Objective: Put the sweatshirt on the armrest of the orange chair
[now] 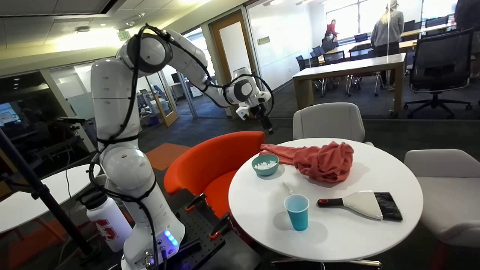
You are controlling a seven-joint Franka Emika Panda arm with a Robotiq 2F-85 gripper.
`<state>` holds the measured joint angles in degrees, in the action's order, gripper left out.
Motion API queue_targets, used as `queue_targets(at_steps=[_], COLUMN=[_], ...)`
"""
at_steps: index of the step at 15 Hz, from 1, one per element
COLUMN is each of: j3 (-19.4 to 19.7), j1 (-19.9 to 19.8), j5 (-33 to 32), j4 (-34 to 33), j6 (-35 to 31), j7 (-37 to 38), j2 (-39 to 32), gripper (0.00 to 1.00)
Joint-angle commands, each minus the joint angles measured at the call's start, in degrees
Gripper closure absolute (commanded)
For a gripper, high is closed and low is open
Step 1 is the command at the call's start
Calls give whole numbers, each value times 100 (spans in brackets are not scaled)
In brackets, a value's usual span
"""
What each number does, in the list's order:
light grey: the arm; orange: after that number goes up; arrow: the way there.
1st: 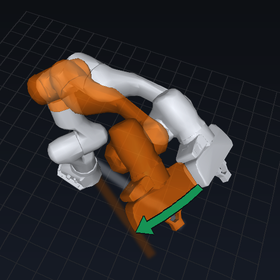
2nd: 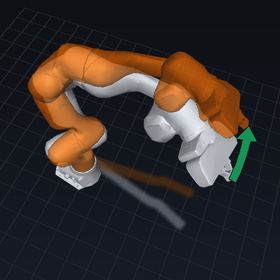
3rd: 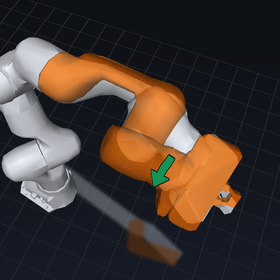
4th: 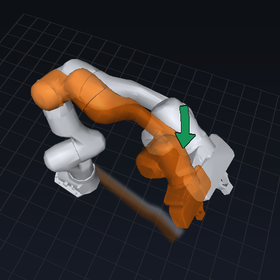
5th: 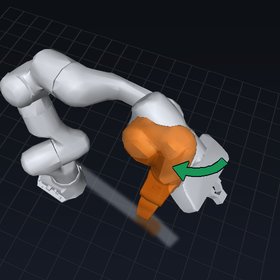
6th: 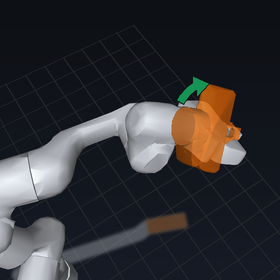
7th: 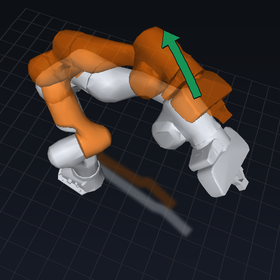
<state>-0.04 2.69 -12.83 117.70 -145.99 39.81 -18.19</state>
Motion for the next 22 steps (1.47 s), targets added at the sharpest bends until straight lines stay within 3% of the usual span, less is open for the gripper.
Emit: queue_targets(at_steps=[1,7,13,15,17,18,22], j3=[405,605,862,970,1025,962,988], j1=[269,406,613,707,766,702,743], j5=[36,502,614,612,694,670,679], j4=[-1075,-2586,-3711,-3969,-4251,-3846,-4092], j6=[-19,352,473,343,646,325,430], j7=[67,-130,-14,87,187,-44,45], j2=[-1130,-2691,-3811,-4031,-4166,-4000,-4131], gripper=[0,0,0,0,0,0,0])
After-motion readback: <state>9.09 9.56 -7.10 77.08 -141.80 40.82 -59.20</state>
